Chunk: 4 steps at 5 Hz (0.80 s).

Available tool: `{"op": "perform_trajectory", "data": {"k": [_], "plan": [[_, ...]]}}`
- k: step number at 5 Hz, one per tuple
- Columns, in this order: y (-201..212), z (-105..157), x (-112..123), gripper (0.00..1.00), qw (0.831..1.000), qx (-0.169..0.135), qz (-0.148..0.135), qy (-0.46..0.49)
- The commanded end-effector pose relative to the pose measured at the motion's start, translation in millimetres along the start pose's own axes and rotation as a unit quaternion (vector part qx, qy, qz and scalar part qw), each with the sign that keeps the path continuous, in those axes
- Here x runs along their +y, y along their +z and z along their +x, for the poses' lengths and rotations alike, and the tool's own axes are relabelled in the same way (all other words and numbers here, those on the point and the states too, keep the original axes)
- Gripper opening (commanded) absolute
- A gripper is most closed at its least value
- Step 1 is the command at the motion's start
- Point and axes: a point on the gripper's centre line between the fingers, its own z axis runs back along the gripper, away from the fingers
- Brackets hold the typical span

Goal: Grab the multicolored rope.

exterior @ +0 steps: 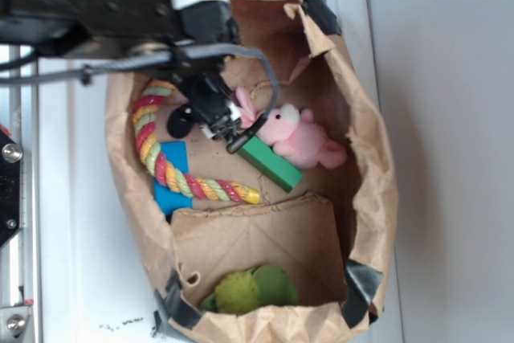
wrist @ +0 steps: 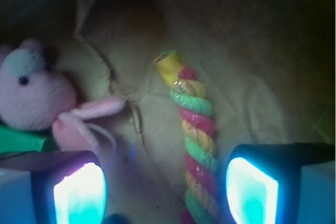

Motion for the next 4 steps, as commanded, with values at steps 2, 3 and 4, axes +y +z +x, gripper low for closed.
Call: {"op": "perform_trajectory", "data": {"k": [2,3,4], "plan": [[7.7,10.9,10.3,1.0,0.999,-0.022,0.001,0.044],[9.5,10.0,8.2,1.0,0.999,-0.029,0.006,0.033],[9.5,10.0,8.2,1.0,0.999,-0.029,0.006,0.033]]}}
